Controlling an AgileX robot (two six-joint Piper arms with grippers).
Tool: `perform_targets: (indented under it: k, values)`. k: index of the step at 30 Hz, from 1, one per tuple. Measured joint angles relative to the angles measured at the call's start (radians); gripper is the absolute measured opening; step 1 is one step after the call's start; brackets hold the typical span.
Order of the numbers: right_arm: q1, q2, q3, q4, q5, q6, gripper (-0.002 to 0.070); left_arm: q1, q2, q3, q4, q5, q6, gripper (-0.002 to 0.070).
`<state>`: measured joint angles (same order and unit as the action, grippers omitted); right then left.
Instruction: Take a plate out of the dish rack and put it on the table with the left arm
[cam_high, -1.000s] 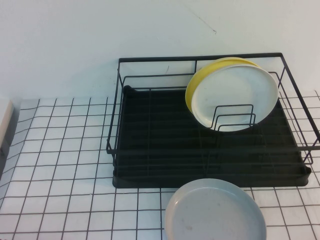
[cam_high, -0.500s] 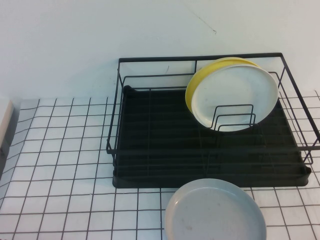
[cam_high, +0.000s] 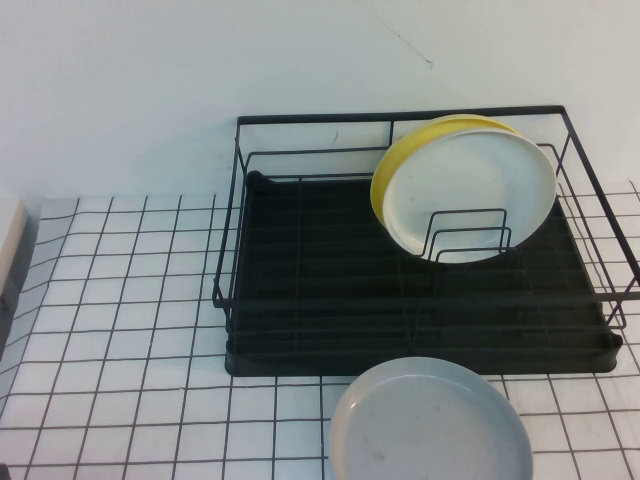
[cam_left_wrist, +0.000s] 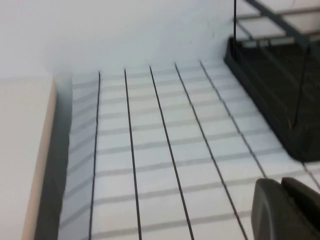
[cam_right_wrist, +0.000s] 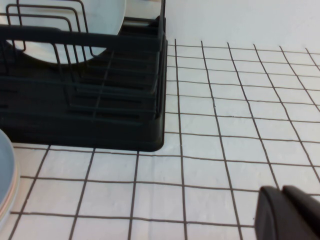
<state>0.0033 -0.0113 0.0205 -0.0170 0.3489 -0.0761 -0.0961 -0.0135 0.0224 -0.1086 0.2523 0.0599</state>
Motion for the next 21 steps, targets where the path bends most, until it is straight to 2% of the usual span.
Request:
perform_targets:
  k: [5, 13, 18, 21]
  values:
    - [0.000, 0.000, 0.000, 0.000, 0.000, 0.000, -0.0002, 0.000, 0.000, 0.000, 0.002, -0.157, 0.000, -0.0003]
    - [0.000, 0.000, 0.000, 0.000, 0.000, 0.000, -0.0002, 0.000, 0.000, 0.000, 0.010, -0.575, 0.000, -0.0003]
    - [0.000, 0.000, 0.000, 0.000, 0.000, 0.000, -0.0002, 0.000, 0.000, 0.000, 0.010, -0.706, 0.000, -0.0003]
    - [0.000, 0.000, 0.000, 0.000, 0.000, 0.000, -0.0002, 0.000, 0.000, 0.000, -0.040, -0.749, -0.006, -0.0003]
